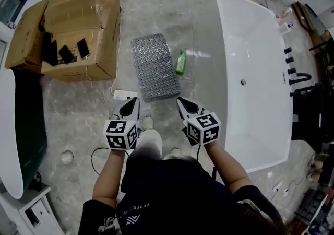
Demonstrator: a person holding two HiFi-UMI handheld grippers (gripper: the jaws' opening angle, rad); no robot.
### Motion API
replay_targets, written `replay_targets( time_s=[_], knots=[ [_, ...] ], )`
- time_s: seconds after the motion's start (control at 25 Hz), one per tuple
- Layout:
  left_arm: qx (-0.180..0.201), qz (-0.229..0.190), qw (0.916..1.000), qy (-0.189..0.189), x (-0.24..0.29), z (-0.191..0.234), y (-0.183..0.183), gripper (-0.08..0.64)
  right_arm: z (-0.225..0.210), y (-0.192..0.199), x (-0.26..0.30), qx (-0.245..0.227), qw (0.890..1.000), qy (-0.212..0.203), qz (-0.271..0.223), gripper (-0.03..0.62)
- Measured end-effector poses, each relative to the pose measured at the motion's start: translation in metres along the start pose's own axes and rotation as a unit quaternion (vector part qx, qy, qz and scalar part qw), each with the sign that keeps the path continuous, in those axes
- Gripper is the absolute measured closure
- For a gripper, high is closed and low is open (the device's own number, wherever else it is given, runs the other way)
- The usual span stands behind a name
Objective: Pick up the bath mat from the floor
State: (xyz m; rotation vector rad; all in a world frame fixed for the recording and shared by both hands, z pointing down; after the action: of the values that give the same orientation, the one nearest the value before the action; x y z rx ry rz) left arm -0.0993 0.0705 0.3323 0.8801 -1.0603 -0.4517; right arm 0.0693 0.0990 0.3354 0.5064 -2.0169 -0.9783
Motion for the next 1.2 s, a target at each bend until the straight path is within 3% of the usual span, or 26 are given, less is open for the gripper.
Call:
replay_targets(
  time_s=[0.4,0.64,0.76,0.88,1.2],
  knots=[
    [0.031,0.053,0.9975,0.037,0.055,0.046,0.013,0.554,-0.024,-0.004,0.072,-0.009,1.000,0.000,0.029,0.595],
    [0.029,0.070,0.9956,0.055,0.082,0.040,0.018,0.554,-0.051,0.007,0.085,-0.004,0.999,-0.007,0.053,0.594],
    [0.030,0.069,0.9961,0.045,0.093,0.035,0.020,0.554,-0.065,0.017,0.093,0.003,0.997,-0.025,0.072,0.591],
    [0.014,0.070,0.9972,0.021,0.102,0.033,0.026,0.554,-0.079,0.031,0.102,0.000,0.994,-0.046,0.103,0.546],
    [-0.032,0.097,0.9946,-0.018,0.132,0.023,0.058,0.552,-0.125,0.051,0.121,-0.051,0.985,-0.073,0.150,0.528]
  ],
)
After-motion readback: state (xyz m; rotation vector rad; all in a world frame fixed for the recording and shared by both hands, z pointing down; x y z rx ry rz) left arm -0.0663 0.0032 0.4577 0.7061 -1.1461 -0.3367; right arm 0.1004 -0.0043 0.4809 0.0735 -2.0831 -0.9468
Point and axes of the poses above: the fingertips, and each gripper's own axes: x forward along the fingers, z to its left, y out of its underside, the point moved 2 cm from there along -x, backward along the fingers, and after that the axes turned 8 degrees about -y, right-handed, at the moved point
